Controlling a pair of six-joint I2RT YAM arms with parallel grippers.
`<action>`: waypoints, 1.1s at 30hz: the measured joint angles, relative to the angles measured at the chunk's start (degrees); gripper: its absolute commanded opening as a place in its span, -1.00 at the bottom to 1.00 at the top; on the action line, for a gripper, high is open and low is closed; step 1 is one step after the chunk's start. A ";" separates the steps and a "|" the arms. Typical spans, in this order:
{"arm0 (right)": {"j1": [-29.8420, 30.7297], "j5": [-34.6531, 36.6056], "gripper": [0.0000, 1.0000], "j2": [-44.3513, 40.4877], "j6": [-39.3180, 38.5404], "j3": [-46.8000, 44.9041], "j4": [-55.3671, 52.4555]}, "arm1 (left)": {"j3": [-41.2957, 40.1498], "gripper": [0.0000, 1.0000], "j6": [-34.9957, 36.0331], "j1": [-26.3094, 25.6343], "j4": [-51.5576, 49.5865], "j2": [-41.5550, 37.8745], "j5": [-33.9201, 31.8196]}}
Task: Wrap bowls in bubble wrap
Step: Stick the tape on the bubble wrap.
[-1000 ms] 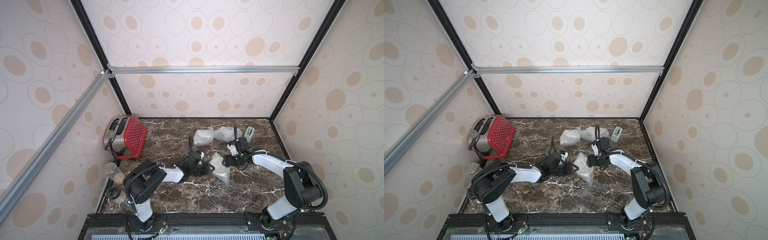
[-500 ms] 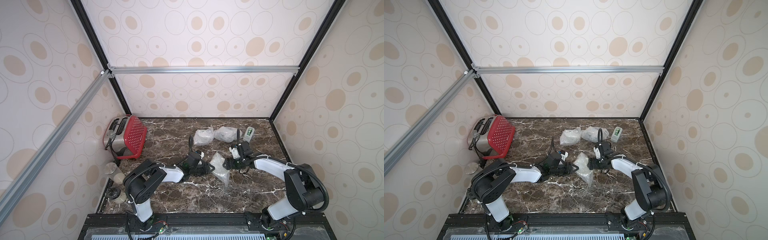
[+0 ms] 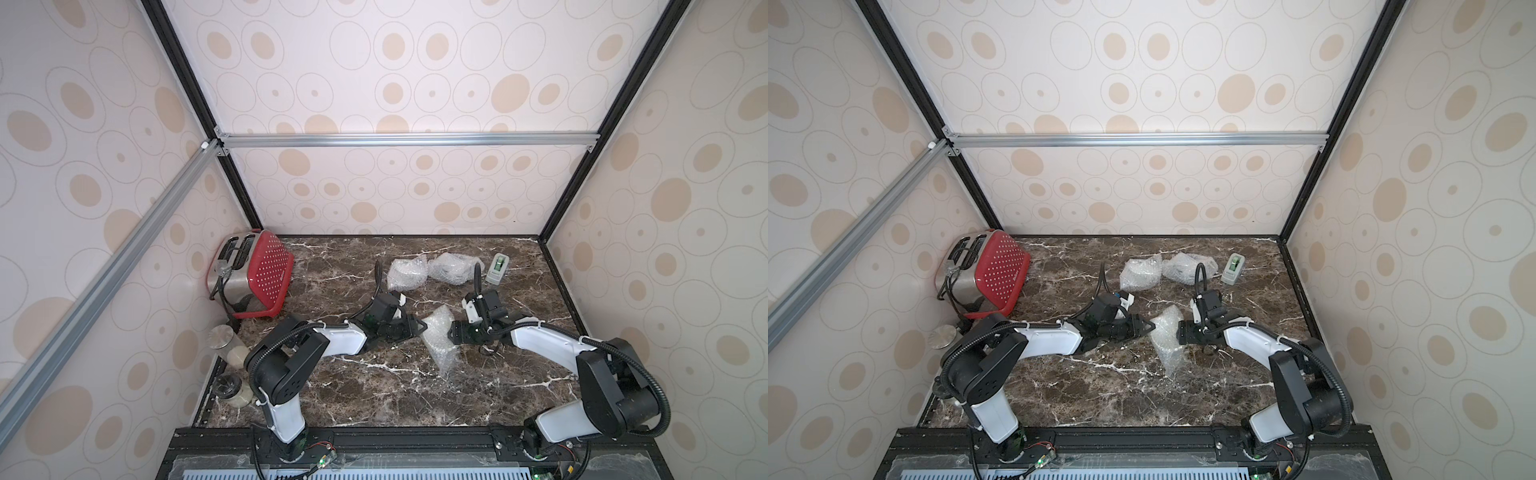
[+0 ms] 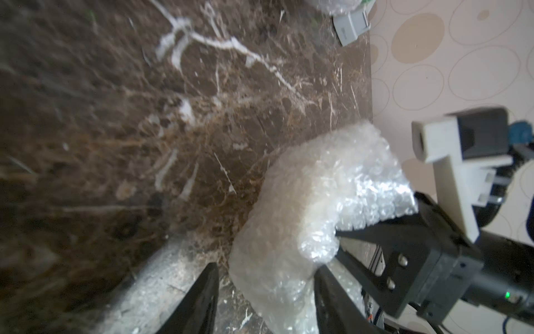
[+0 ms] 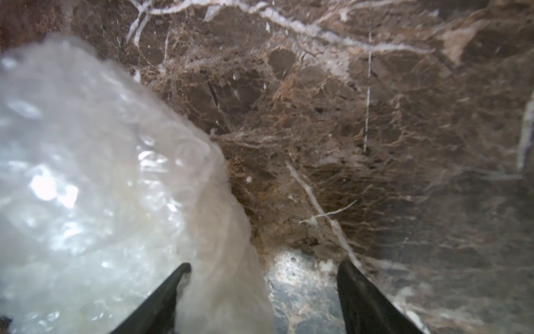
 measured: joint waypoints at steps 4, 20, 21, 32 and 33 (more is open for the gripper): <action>3.39 3.74 0.60 -2.82 4.26 -1.70 -1.70 | 3.82 0.04 1.42 0.66 -1.97 0.63 0.02; 4.52 7.56 0.63 -9.79 8.48 1.49 -7.61 | 3.85 0.15 4.31 0.63 -6.97 -6.75 1.03; 4.42 7.15 0.64 -9.81 8.33 2.45 -7.78 | 3.69 0.18 4.55 0.63 -7.08 -7.87 1.14; -2.89 -1.92 0.54 -9.64 3.85 3.74 -8.24 | -3.32 0.48 5.60 -7.48 -8.04 -15.15 1.81; -2.89 -2.75 0.54 -9.42 3.32 3.74 -8.35 | -3.34 0.48 5.60 -8.17 -8.04 -14.58 1.95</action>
